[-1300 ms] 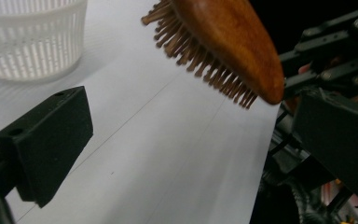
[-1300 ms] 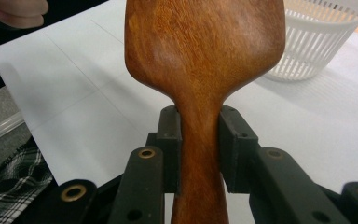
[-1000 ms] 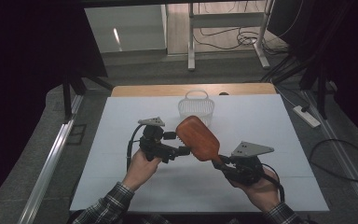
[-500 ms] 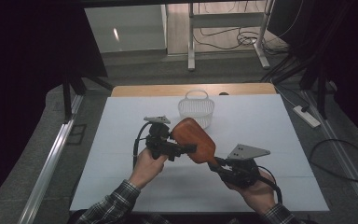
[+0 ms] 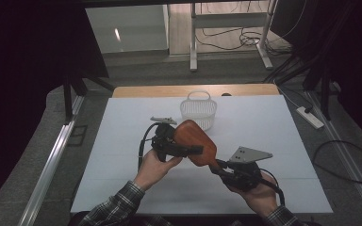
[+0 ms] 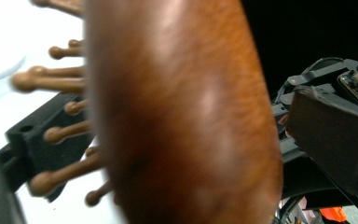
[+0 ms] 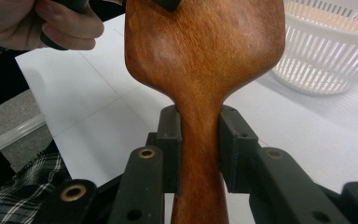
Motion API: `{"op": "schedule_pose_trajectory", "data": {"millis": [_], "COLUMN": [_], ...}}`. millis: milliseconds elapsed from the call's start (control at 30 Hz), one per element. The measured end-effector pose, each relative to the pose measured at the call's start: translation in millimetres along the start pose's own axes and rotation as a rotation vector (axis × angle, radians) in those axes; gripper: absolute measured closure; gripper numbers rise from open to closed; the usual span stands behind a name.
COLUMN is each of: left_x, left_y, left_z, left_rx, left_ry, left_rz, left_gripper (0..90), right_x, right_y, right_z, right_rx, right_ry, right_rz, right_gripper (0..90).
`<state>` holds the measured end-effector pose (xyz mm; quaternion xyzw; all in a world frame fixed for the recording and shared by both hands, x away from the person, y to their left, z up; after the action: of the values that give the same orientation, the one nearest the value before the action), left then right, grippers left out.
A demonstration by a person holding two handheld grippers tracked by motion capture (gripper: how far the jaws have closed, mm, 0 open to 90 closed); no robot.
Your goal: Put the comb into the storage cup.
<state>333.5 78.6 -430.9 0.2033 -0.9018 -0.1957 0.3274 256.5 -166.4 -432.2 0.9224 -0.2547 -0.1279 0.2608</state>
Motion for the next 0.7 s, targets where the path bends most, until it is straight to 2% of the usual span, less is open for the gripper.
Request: {"op": "schedule_pose_trajectory", "data": {"millis": [67,133,233,333,500,533,633,700], "left_x": [0.9,1.7,0.6,-2.8,-7.7,-8.3,-7.4,-8.1], "left_y": [0.0,0.0,1.2,3.7,6.5,7.0,7.2,6.2], "left_z": [0.2,0.7,1.3,2.0,3.1,3.0,2.5,3.0], "left_rx": [-0.004,-0.015,-0.02,-0.01,0.008,0.009,0.002,-0.002], "left_ry": [0.006,-0.001,0.018,0.059,0.115,0.12,0.11,0.117], "left_rz": [0.006,0.006,0.017,0.057,0.15,0.165,0.175,0.187], "left_gripper": [9.8,18.5,23.0,28.9,42.6,44.3,47.4,50.2], "right_x": [-0.1,-0.5,1.0,1.3,1.4,1.3,0.3,0.7], "right_y": [-0.2,-1.1,-2.2,-3.0,-5.9,-6.9,-10.1,-11.4], "right_z": [0.1,0.5,1.8,2.3,4.2,4.7,6.1,6.6], "right_rx": [-0.001,-0.004,-0.014,-0.02,-0.046,-0.052,-0.069,-0.077], "right_ry": [0.001,0.006,-0.01,-0.006,0.004,0.007,0.012,0.014], "right_rz": [-0.002,-0.002,-0.018,-0.019,-0.023,-0.024,-0.025,-0.024], "right_gripper": [72.1,72.0,72.0,72.0,72.1,72.2,72.2,72.2]}}
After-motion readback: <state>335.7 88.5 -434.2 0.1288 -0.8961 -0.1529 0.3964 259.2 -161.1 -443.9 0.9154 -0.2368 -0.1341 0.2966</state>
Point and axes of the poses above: each handheld gripper's, and its own axes: y roughly backward along the jaws, z roughly out of its underside, x roughly to its right, the point moved 1 cm from there along -y, roughly forward along the jaws, and after that the axes turned 5 degrees about -z, right-handed, at the moved point
